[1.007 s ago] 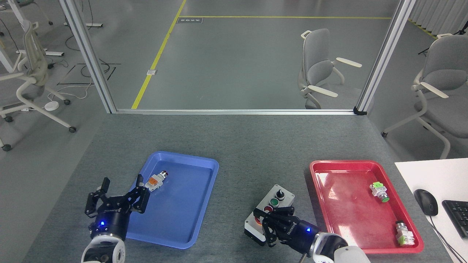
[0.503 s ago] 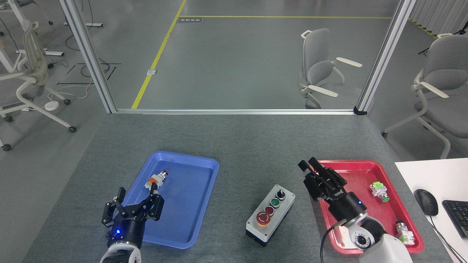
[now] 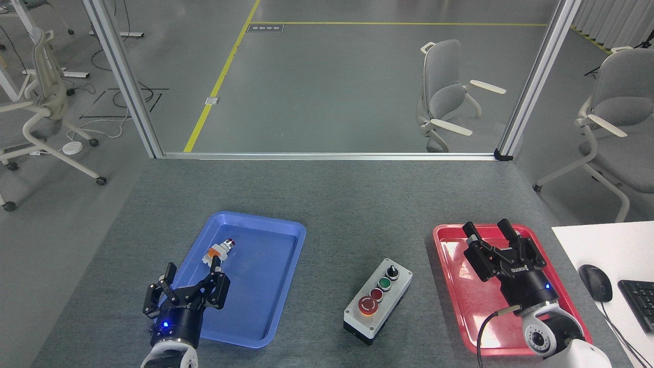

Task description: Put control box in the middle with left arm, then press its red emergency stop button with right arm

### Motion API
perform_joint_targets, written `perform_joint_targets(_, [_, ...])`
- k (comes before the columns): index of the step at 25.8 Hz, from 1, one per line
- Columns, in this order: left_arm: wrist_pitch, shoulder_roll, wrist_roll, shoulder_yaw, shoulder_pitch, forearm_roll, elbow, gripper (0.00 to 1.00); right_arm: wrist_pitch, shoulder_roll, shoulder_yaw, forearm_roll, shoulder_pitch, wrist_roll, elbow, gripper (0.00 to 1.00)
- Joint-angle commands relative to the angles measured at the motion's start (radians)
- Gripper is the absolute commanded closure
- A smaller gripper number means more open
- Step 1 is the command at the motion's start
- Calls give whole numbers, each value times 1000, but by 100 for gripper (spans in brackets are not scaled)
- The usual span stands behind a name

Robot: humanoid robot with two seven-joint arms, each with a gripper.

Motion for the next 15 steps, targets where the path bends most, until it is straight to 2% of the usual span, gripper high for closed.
perform_joint_targets(1, [0, 0, 0, 0, 0, 0, 0, 1, 226, 32, -1, 217, 106, 4, -125, 2])
perform_joint_targets(4, [0, 1, 0, 0, 0, 0, 0, 1, 376, 79, 6, 234, 148, -4, -156, 2])
perform_joint_targets(6, [0, 1, 0, 0, 0, 0, 0, 1, 421, 108, 2, 242, 160, -10, -156, 1])
perform_joint_targets(15, [0, 1, 0, 0, 0, 0, 0, 1, 426, 119, -1, 234, 152, -10, -154, 1])
